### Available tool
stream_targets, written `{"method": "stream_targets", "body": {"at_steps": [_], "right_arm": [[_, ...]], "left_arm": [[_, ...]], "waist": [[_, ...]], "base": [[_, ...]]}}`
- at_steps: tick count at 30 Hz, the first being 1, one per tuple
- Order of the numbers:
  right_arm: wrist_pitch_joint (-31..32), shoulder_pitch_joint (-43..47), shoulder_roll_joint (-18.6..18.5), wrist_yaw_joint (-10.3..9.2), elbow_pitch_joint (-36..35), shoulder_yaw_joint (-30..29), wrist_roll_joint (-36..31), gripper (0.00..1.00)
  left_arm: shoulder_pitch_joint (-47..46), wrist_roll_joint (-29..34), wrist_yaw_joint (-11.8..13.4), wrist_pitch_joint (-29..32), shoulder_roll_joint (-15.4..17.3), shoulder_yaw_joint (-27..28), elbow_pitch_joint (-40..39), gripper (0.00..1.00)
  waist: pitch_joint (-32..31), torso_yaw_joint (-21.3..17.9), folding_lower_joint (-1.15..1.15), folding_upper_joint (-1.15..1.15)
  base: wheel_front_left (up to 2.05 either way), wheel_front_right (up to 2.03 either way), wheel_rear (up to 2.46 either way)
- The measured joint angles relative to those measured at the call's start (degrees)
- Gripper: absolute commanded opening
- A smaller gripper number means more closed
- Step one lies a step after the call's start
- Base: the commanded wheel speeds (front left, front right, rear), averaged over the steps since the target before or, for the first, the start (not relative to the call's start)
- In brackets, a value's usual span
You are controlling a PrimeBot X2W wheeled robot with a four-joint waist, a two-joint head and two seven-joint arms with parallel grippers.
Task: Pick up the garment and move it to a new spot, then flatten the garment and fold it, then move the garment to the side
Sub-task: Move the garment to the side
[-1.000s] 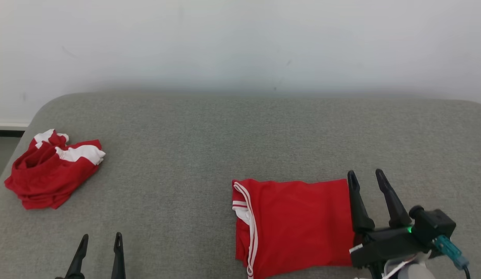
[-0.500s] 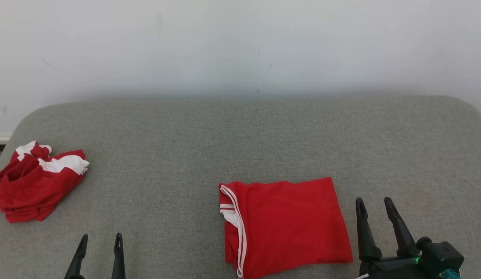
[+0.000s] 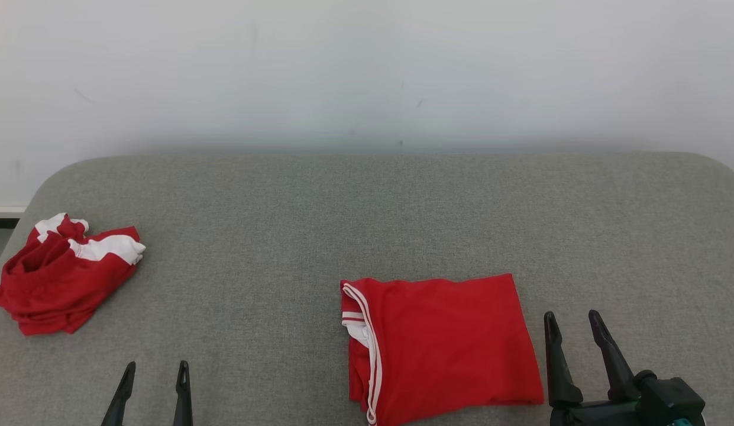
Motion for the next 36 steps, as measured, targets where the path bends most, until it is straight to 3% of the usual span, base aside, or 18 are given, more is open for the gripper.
{"method": "stream_targets", "body": {"at_steps": [36], "right_arm": [[0.0,-3.09,0.42,0.0,4.55,0.57,-2.07,1.0]], "left_arm": [[0.31,0.46,0.0,0.0,-0.31,-0.68,0.52,1.0]], "waist": [[0.15,1.48,0.0,0.0]], "base": [[0.0,0.0,0.0]]}}
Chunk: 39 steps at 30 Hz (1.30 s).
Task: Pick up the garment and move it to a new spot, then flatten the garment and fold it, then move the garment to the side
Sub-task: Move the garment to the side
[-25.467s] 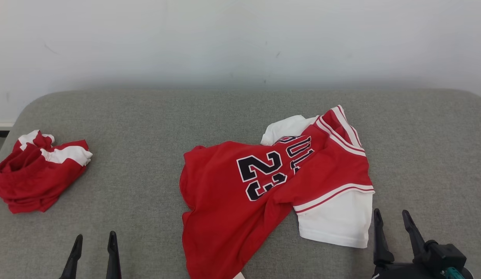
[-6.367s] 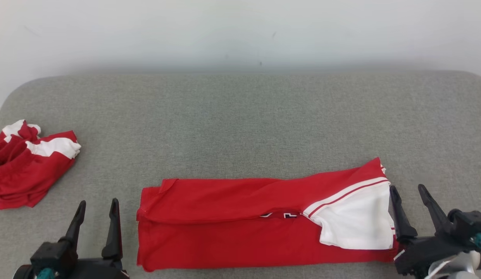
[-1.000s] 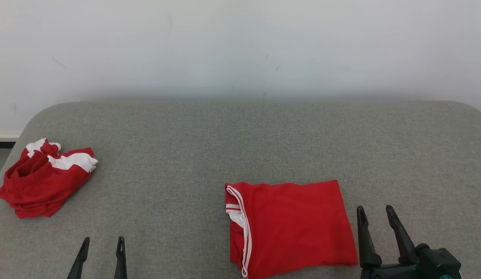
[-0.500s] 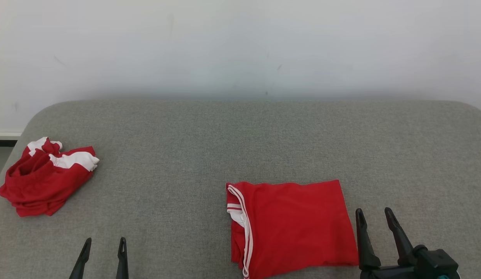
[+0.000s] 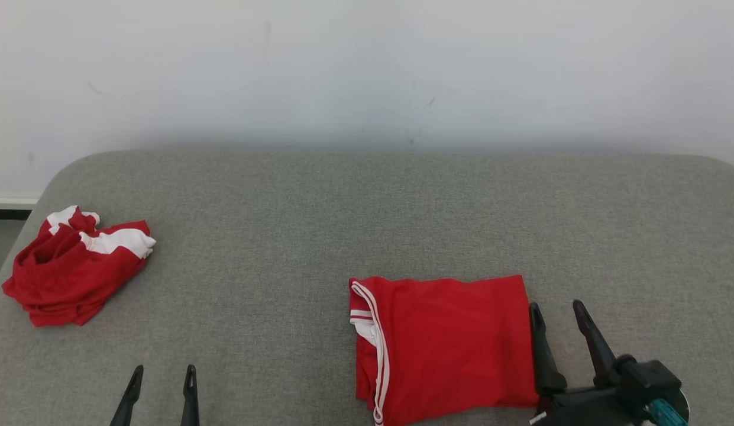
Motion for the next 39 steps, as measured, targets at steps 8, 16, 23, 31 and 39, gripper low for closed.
{"method": "stream_targets", "body": {"at_steps": [8,16,23,31,39], "right_arm": [[0.35,-8.45,-2.12,0.0,9.55,-0.76,-2.49,1.0],[3.67,-14.84,-4.19,0.0,21.81,-2.91,-3.08,1.0],[3.5,-16.84,-4.32,0.0,31.19,-3.65,-3.23,1.0],[2.49,-18.18,-3.58,-0.01,37.79,-1.85,-1.79,1.0],[4.07,-20.81,-4.07,0.03,39.35,3.87,3.13,0.0]], "left_arm": [[-0.6,-0.13,0.0,0.0,-0.07,-1.25,0.25,1.0],[-2.15,-0.6,0.0,0.0,-0.34,-2.71,0.4,1.0],[-3.1,-0.9,0.0,0.0,-0.37,-2.93,0.75,1.0],[-3.76,-1.11,0.0,0.0,-0.3,-2.87,0.89,1.0],[-4.61,-1.46,0.0,0.0,-0.35,-2.74,0.77,1.0]], "waist": [[0.77,1.33,0.0,0.0],[2.92,3.11,0.0,0.0],[4.95,4.22,0.01,0.0],[5.94,4.25,0.0,0.0],[6.96,3.74,0.0,0.0]], "base": [[0.0,0.0,0.0],[0.0,0.0,0.0],[0.0,0.0,0.0],[0.0,0.0,0.0],[0.0,0.0,0.0]]}}
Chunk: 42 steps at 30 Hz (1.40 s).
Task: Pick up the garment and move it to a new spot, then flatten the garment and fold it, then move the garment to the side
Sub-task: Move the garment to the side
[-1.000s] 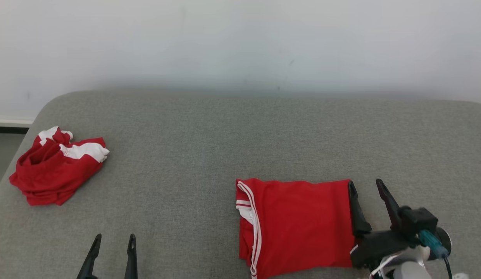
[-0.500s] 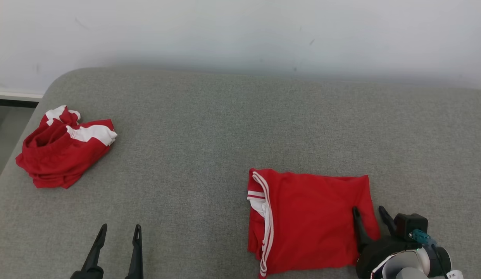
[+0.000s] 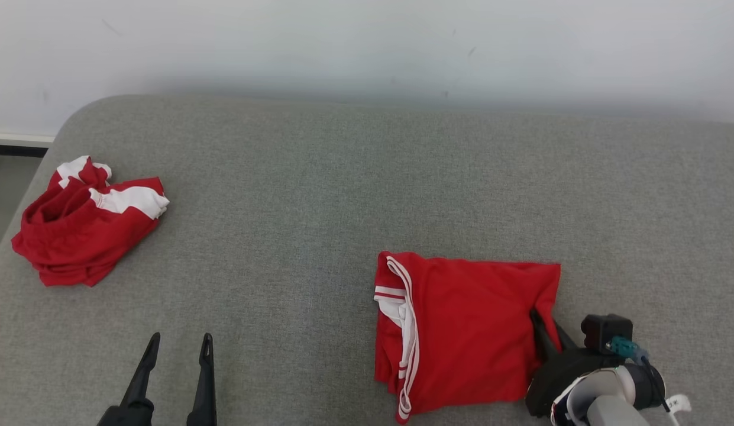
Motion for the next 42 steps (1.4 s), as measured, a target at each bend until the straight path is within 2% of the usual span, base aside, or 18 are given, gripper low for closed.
{"method": "stream_targets", "body": {"at_steps": [4,9,15,19,22,23,29,34,38,42], "right_arm": [[0.41,-2.9,-1.4,0.0,-0.14,1.35,0.55,0.0],[1.89,-10.37,-4.91,-0.01,-0.89,2.08,1.12,0.0],[3.79,-17.54,-12.68,-0.02,-2.14,1.31,0.31,0.0],[5.94,-20.6,-17.98,-0.02,-5.44,1.4,-0.78,0.0],[8.0,-22.3,-22.32,-0.02,-9.26,1.08,-0.74,0.0],[9.72,-23.27,-24.65,-0.02,-12.47,0.76,-0.64,0.0],[17.71,-24.8,-31.37,-0.02,-24.13,-1.66,-0.67,0.0],[25.22,-25.75,-36.24,-0.02,-35.02,-5.35,-0.55,0.0],[30.61,-25.71,-40.39,-0.02,-41.45,-9.45,-0.15,0.0],[34.43,-24.98,-42.72,-0.02,-46.24,-13.69,0.49,0.0]], "left_arm": [[-0.37,-0.36,0.0,0.0,-0.03,0.16,-0.24,1.0],[-2.55,-1.13,0.0,0.0,-0.02,-0.34,-0.93,1.0],[-6.56,-1.93,0.0,0.0,0.07,-2.74,-2.29,1.0],[-9.5,-2.59,0.0,0.0,0.07,-2.67,-5.03,1.0],[-10.42,-2.89,0.0,0.0,0.26,-3.11,-6.62,1.0],[-11.17,-2.93,0.0,0.0,0.76,-3.41,-7.76,1.0],[-13.7,-2.82,0.0,0.0,1.93,-4.68,-11.79,1.0],[-15.8,-2.82,0.0,-0.01,3.33,-5.1,-15.88,1.0],[-17.42,-2.8,0.0,0.0,4.69,-5.75,-17.96,1.0],[-18.89,-2.85,0.0,0.0,6.03,-5.86,-19.29,1.0]], "waist": [[0.91,-0.22,0.0,0.0],[3.47,-0.48,0.01,0.01],[7.96,-0.15,0.01,0.02],[11.52,0.19,0.02,0.02],[14.29,0.11,0.02,0.02],[16.05,-0.18,0.02,0.02],[21.08,-2.02,0.02,0.02],[25.52,-3.94,0.01,0.01],[29.11,-5.46,0.02,0.01],[32.5,-6.81,0.01,0.02]], "base": [[0.0,0.0,0.0],[0.0,0.0,0.0],[0.0,0.0,0.0],[0.0,0.0,0.0],[0.0,0.0,0.0],[0.0,0.0,0.0],[0.0,0.0,0.0],[0.0,0.0,0.0],[0.0,0.0,0.0],[0.0,0.0,0.0]]}}
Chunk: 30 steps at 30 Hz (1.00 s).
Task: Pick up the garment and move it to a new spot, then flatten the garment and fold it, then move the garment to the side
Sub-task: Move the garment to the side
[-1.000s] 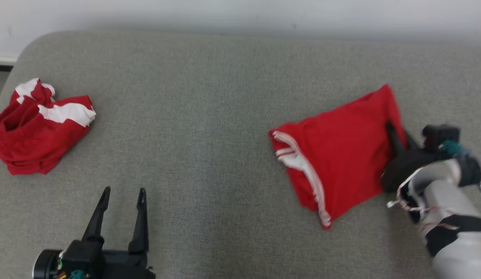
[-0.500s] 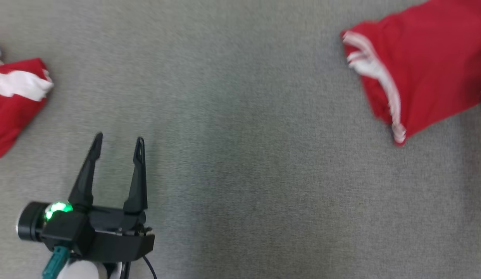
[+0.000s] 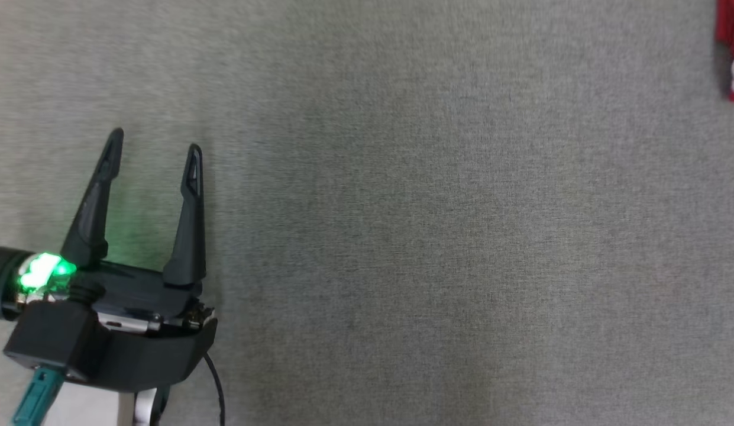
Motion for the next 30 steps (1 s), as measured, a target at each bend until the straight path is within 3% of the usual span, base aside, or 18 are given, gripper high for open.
{"method": "stream_targets", "body": {"at_steps": [11,25,26,27,28,30], "right_arm": [[2.65,3.1,-5.2,0.0,-1.49,-9.21,0.9,0.0],[0.08,-2.6,-8.08,0.0,6.86,-7.06,-0.35,0.0],[-0.05,-3.05,-8.1,0.0,7.49,-6.67,-0.81,0.14],[-0.22,-3.4,-8.1,0.0,8.08,-6.14,-1.22,0.49],[-0.69,-3.71,-8.05,0.0,8.44,-5.68,-1.26,1.0],[-1.49,-4.6,-7.57,0.0,9.1,-5.28,-1.66,1.0]], "left_arm": [[-1.38,-0.09,0.0,-0.09,2.02,-0.44,-3.78,1.0],[-2.24,-0.1,0.0,-0.35,3.39,-1.21,-4.92,1.0],[-2.24,-0.13,0.0,-0.35,3.36,-1.15,-4.89,1.0],[-2.24,-0.16,-0.01,-0.35,3.33,-1.13,-4.8,1.0],[-2.24,-0.18,-0.02,-0.35,3.32,-1.08,-4.65,1.0],[-2.23,-0.19,-0.02,-0.35,3.24,-0.88,-4.19,1.0]], "waist": [[6.35,-2.05,-0.02,-0.02],[8.68,-2.45,-0.02,-0.03],[8.63,-2.42,-0.02,-0.03],[8.54,-2.41,-0.02,-0.03],[8.4,-2.42,-0.02,-0.03],[8.0,-2.5,-0.01,-0.02]], "base": [[0.0,0.0,0.0],[0.0,0.0,0.0],[0.0,0.0,0.0],[0.0,0.0,0.0],[0.0,0.0,0.0],[0.0,0.0,0.0]]}}
